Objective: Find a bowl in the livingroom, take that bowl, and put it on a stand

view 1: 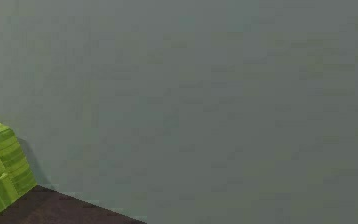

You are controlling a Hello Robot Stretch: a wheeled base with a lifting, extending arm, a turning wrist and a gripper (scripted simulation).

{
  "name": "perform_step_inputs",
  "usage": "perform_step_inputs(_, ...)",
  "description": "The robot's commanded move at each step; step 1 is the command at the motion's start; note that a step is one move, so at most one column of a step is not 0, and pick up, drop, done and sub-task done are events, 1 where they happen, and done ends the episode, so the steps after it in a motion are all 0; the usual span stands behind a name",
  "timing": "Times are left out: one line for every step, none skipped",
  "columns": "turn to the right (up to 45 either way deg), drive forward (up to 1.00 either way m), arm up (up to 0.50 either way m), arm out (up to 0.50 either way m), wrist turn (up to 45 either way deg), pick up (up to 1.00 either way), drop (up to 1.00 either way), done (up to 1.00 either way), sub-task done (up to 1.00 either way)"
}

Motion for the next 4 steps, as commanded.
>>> perform_step_inputs(0.0,0.00,0.00,0.00,12.0,0.00,0.00,0.00,0.00)
perform_step_inputs(0.0,0.00,-0.14,0.00,0.0,0.00,0.00,0.00,0.00)
perform_step_inputs(0.0,0.00,0.00,0.00,0.0,1.00,0.00,0.00,0.00)
perform_step_inputs(0.0,0.00,0.10,0.00,0.0,0.00,0.00,0.00,0.00)
